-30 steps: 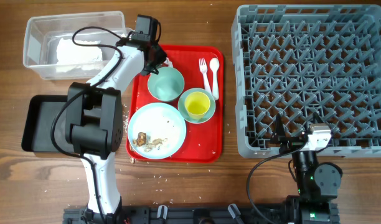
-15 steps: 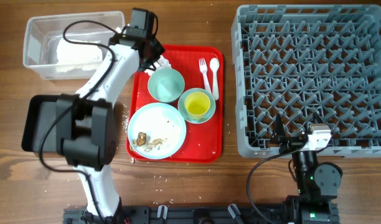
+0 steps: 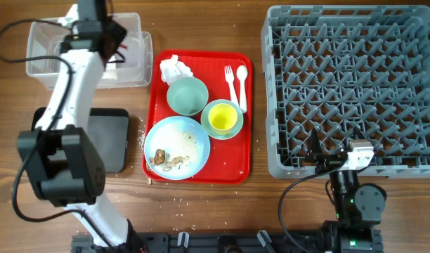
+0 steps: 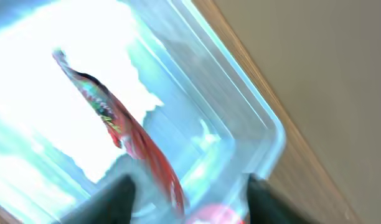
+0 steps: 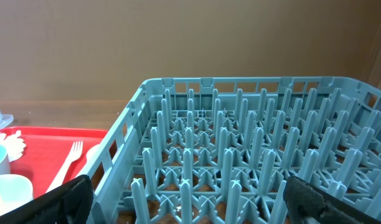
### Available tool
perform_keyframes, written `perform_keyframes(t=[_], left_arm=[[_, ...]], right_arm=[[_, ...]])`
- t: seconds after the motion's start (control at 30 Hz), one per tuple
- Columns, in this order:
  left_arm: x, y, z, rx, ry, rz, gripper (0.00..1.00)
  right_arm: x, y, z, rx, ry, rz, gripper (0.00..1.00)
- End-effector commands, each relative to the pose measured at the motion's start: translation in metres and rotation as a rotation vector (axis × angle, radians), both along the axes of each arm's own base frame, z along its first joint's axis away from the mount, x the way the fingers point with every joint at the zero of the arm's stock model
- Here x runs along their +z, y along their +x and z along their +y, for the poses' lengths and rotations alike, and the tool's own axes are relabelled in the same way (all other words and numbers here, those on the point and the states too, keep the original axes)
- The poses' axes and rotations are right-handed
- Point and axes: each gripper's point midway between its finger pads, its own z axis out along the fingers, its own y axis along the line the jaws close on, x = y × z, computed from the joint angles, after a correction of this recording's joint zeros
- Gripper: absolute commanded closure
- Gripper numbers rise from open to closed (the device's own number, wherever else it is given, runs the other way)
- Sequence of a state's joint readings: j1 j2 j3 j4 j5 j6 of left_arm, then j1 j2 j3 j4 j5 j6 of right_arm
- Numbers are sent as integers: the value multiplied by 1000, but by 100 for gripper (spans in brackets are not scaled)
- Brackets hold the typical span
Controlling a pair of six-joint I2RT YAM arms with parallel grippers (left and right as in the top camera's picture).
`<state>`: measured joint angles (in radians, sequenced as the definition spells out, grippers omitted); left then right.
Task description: Sort waste into correct bins and load items into the dishwasher rack
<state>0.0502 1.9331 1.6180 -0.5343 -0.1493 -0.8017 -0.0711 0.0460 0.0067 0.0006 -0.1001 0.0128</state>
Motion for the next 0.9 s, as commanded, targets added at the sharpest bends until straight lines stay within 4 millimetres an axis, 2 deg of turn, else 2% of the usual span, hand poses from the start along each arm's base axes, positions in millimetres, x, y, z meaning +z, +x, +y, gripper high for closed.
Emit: perform_keyframes(t=[0.0, 0.03, 0.07, 0.13, 0.17, 0.33, 0.47, 0.6, 0.67, 0.8, 0.87], left_arm=[[3, -5, 28, 52, -3, -1, 27], [0, -6, 25, 34, -31, 8, 24], [-2, -7, 18, 10, -59, 16, 25], [-5, -8, -8, -77, -150, 32, 47], [-6, -8, -22, -122, -178, 37, 51], [-9, -13, -87, -258, -201, 69, 49], [-13, -20, -129, -326, -165, 92, 48], [-32, -24, -148, -319, -40, 139, 46], [-53, -22, -156, -331, -30, 168, 45], [-89, -15, -157, -328, -28, 208, 43], [-101, -13, -158, -328, -28, 220, 43]], right_arm=[[1, 0, -3, -14, -11, -7, 0], [1, 0, -3, -14, -11, -7, 0], [1, 0, -3, -14, -11, -7, 0], [1, 0, -3, -14, -11, -7, 0], [1, 0, -3, -14, -11, -7, 0], [1, 0, -3, -14, -11, -7, 0], [1, 0, -3, -14, -11, -7, 1], [1, 0, -3, -14, -11, -7, 0], [1, 0, -3, -14, -11, -7, 0], [1, 0, -3, -14, -11, -7, 0], [1, 0, -3, -14, -11, -7, 0]])
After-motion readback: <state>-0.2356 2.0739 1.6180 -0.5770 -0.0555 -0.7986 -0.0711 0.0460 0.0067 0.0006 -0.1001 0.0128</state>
